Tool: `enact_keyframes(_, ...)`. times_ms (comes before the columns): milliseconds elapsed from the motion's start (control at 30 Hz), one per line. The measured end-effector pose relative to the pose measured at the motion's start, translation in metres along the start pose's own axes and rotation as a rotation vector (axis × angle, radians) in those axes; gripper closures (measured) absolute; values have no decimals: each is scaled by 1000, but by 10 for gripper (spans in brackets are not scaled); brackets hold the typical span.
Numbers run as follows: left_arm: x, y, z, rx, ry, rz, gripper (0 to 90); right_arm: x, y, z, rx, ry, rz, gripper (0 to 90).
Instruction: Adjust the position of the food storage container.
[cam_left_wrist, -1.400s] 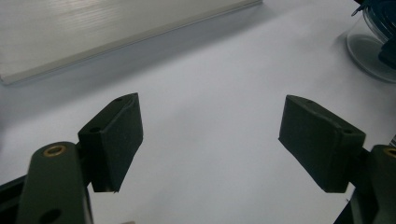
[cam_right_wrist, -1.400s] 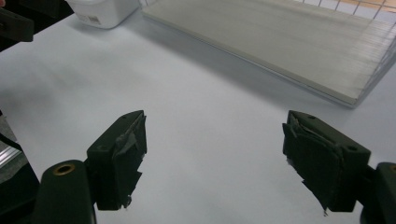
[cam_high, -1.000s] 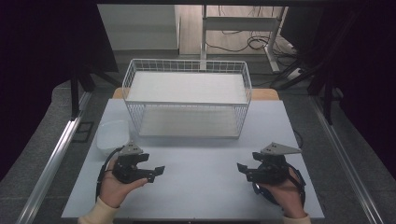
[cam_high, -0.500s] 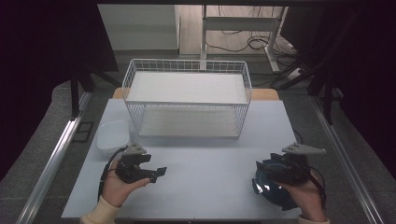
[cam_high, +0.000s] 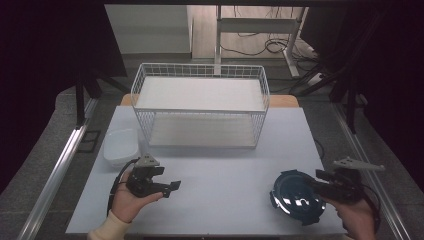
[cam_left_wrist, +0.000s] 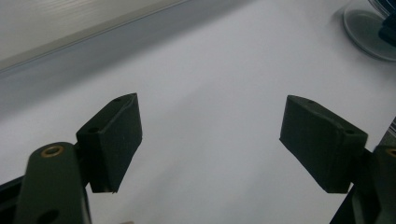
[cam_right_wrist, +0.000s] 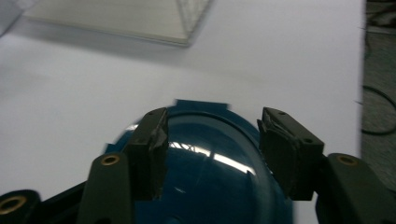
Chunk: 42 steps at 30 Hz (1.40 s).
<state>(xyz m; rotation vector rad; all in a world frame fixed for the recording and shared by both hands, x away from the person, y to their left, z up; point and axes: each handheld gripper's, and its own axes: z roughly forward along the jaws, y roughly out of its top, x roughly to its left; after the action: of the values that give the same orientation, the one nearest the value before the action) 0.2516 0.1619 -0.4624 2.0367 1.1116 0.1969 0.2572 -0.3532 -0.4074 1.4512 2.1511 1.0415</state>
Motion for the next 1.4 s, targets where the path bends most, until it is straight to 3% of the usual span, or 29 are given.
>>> enact_keyframes(67, 0, 0, 1, 5, 0, 0, 201, -15, -7, -6, 22, -51, 28, 475)
enact_keyframes(100, 0, 0, 1, 5, 0, 0, 201, -15, -7, -6, 22, -51, 28, 475)
enact_keyframes(133, 0, 0, 1, 6, 3, -2, 201, -24, -13, -7, 42, -59, 46, 513)
enact_keyframes(200, 0, 0, 1, 4, 4, -4, 201, -27, -15, -6, 49, -60, 52, 527)
enact_keyframes(333, 0, 0, -1, 1, 3, -1, 201, -40, -25, -6, 86, -106, 78, 595)
enact_keyframes(467, 0, -1, 1, 8, 3, -5, 201, -47, -32, -8, 109, -131, 91, 695)
enact_keyframes(600, 0, -1, 1, 10, 1, 0, 201, -53, -39, -4, 183, -185, 73, 832)
enact_keyframes(667, 0, -1, 1, 10, 2, 0, 201, -55, -44, 0, 214, -176, 70, 889)
enact_keyframes(933, 1, -1, 2, 15, 5, 1, 201, -52, -52, 13, 293, -165, 39, 893)
enact_keyframes(1033, 0, -1, 1, 13, 4, 0, 201, -47, -55, 16, 317, -137, 28, 895)
enact_keyframes(1100, 0, -1, 1, 12, 3, -1, 201, -45, -56, 17, 339, -156, 10, 895)
enact_keyframes(1167, 0, -1, 1, 13, 2, -2, 201, -42, -57, 18, 336, -93, 12, 896)
enact_keyframes(1267, 0, -1, 2, 15, -1, 1, 202, -37, -57, 23, 367, -118, -15, 896)
enact_keyframes(1400, -1, -1, 4, 20, -3, 2, 202, -36, -57, 26, 370, -107, -21, 896)
